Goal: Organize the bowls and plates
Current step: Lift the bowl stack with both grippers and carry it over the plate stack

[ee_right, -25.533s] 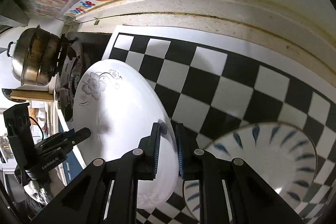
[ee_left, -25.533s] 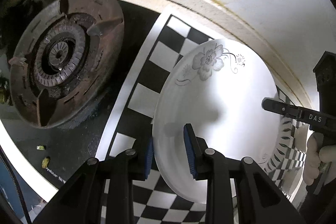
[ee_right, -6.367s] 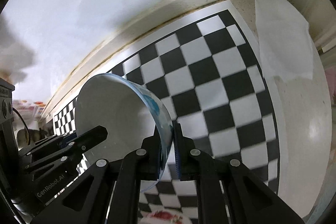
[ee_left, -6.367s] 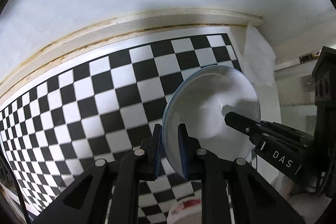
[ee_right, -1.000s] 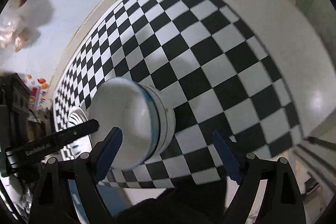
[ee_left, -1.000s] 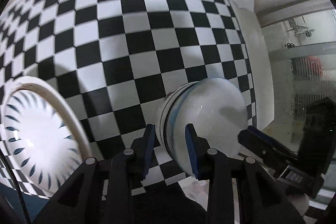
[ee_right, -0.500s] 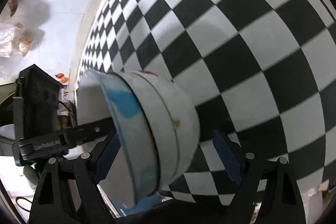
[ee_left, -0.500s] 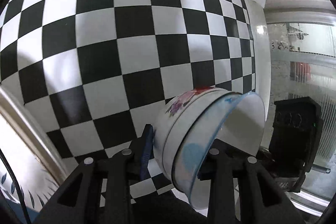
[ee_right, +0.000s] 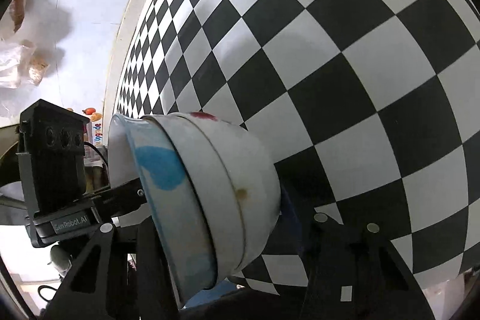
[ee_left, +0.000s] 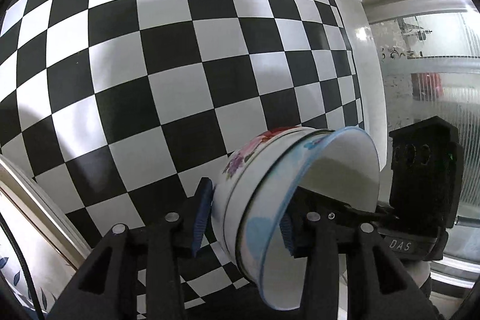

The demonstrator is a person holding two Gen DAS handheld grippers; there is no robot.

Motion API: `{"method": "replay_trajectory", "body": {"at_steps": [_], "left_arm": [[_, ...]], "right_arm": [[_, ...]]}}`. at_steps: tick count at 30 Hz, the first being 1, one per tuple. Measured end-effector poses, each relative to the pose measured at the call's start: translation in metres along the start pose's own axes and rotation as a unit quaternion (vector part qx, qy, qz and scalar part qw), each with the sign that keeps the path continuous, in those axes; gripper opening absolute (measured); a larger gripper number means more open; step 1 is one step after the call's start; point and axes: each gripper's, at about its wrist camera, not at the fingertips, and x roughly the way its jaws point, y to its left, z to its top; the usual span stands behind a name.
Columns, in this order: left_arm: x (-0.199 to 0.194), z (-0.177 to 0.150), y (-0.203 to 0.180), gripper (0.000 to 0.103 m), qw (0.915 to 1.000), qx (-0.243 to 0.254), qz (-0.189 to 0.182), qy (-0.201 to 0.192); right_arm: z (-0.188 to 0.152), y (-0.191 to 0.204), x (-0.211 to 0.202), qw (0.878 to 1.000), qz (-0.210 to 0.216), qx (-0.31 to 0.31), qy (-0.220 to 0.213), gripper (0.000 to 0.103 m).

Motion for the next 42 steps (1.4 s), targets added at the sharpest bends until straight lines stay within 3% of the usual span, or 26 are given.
{"method": "replay_trajectory", "body": {"at_steps": [11,23,33,42], "left_arm": [[-0.017,-0.009,0.006,0.038,0.9997,-0.003,0.022,-0.007],[-0.075,-0.021,0.027,0.038,0.9985,-0.026,0.021,-0.043],[-0.123,-0.049,0.079,0.038,0.9942,-0.075,0.036,-0.067],[-0.16,-0.044,0.141,0.038,0.9862,-0.128,0.042,-0.096]], "right_arm": [[-0.016,0.032,0.004,1.0,-0.007,-0.023,0.006,0.054],[-0.017,0.103,0.008,0.998,0.001,-0.065,0.019,0.054],[-0.026,0.18,0.053,0.991,0.011,-0.111,0.067,0.053],[-0.036,0.236,0.107,0.981,0.011,-0.157,0.115,0.053]]}}
